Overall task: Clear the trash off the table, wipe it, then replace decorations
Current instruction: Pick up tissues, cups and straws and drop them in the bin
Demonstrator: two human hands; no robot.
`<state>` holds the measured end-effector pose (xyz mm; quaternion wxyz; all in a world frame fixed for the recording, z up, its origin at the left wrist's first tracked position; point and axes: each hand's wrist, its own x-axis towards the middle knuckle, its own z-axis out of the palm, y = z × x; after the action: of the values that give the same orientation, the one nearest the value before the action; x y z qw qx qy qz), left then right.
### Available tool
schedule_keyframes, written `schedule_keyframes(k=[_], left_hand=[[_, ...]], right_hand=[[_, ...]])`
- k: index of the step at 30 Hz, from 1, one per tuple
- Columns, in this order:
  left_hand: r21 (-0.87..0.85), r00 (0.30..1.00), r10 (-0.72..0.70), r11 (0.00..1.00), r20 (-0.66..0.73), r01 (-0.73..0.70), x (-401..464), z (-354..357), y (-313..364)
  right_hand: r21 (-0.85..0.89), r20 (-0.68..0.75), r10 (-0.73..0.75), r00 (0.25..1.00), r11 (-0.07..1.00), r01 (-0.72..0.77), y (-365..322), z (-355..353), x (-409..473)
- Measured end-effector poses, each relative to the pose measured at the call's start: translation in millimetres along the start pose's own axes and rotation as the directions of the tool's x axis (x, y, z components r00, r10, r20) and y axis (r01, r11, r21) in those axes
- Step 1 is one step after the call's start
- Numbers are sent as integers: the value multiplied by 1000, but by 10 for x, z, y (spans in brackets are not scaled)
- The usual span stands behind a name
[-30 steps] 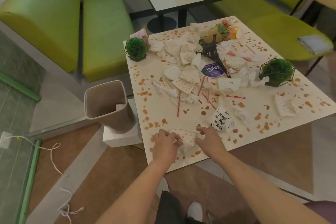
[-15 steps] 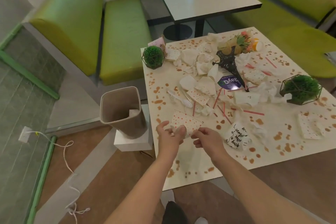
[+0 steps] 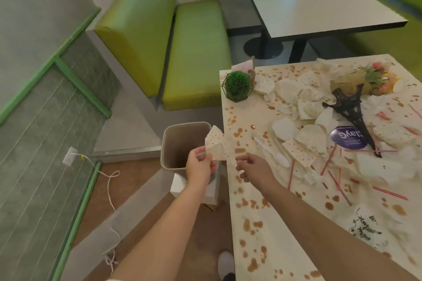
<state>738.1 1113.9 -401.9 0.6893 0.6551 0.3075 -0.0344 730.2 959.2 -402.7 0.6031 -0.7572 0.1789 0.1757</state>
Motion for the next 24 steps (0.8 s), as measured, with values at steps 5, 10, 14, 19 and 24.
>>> schedule_keyframes(k=[5, 10, 14, 19, 24], left_hand=[[59, 989, -32, 997, -143, 40, 586, -300, -17], [146, 980, -97, 982, -176, 123, 1007, -505, -61], [295, 980, -167, 936, -109, 192, 1141, -457, -119], [423, 997, -77, 904, 24, 59, 928, -122, -121], [534, 982, -8, 840, 189, -96, 648, 324, -138]], right_hand=[[-101, 37, -18, 999, 995, 21, -140, 228, 266], [-133, 36, 1, 999, 991, 3, -126, 300, 465], [-111, -4, 18, 1000, 994, -18, -67, 245, 559], [-128, -68, -15, 998, 992, 6, -24, 108, 586], [-186, -142, -51, 988, 982, 24, -14, -190, 590]])
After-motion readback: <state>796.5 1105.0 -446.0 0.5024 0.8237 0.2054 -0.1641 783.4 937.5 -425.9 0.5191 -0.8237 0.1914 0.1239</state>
